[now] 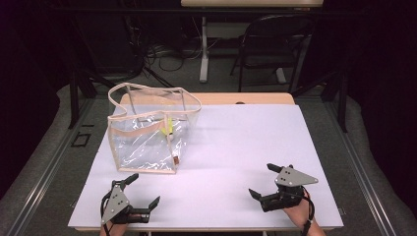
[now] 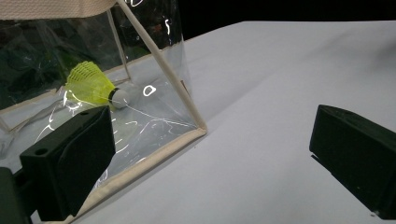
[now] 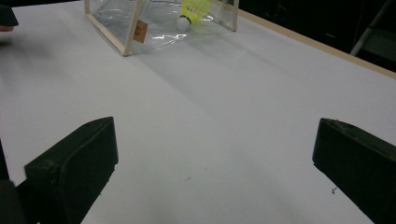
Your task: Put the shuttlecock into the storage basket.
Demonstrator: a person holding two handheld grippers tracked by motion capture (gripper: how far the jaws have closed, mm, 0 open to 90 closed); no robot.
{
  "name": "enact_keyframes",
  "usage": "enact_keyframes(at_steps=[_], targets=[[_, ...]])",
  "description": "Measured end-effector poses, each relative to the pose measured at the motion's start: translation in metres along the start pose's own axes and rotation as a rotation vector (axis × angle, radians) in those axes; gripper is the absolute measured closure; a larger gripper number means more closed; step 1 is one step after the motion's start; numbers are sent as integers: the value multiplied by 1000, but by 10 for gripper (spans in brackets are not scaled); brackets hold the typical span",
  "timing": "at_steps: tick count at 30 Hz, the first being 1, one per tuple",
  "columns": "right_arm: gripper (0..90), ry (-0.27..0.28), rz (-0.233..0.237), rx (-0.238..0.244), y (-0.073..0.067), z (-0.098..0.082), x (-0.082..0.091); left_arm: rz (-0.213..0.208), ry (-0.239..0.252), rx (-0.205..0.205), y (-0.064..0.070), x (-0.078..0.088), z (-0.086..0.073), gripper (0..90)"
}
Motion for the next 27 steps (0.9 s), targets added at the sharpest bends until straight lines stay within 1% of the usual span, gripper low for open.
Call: enact_keyframes(at_steps=[5,9,14,18,21,26,27], targets=[[0,20,-17,23,-3,-10,3,-2,-1,1,0,0,0,2],[0,19,-33,44,-6,-18,6,-1,-2,2,0,0,0,2],[0,37,-57,57,-11,-25,8,-1,-2,2,0,-1,0,1],[0,47,-77,80,-14,-29,11,-2,-3,1,1,0,0,1],[0,55,-94,81,-16,-32,13,-3,-1,3,0,-1,-1,1],[0,64,-110,76,-16,-33,15,-7,-9,-7,1,-1,-1,1],[0,64,-111,75,-15,-33,15,-6,-7,-3,1,-1,-1,1]])
Point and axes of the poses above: each handheld gripper's, and its own axes: x roughly backward along the jaws, z roughly out of its top, y roughly to its right, the point moved 5 cm from there along -x, roughly forward along the jaws, and after that the axes turned 7 degrees about x, right-handed, at the moved point
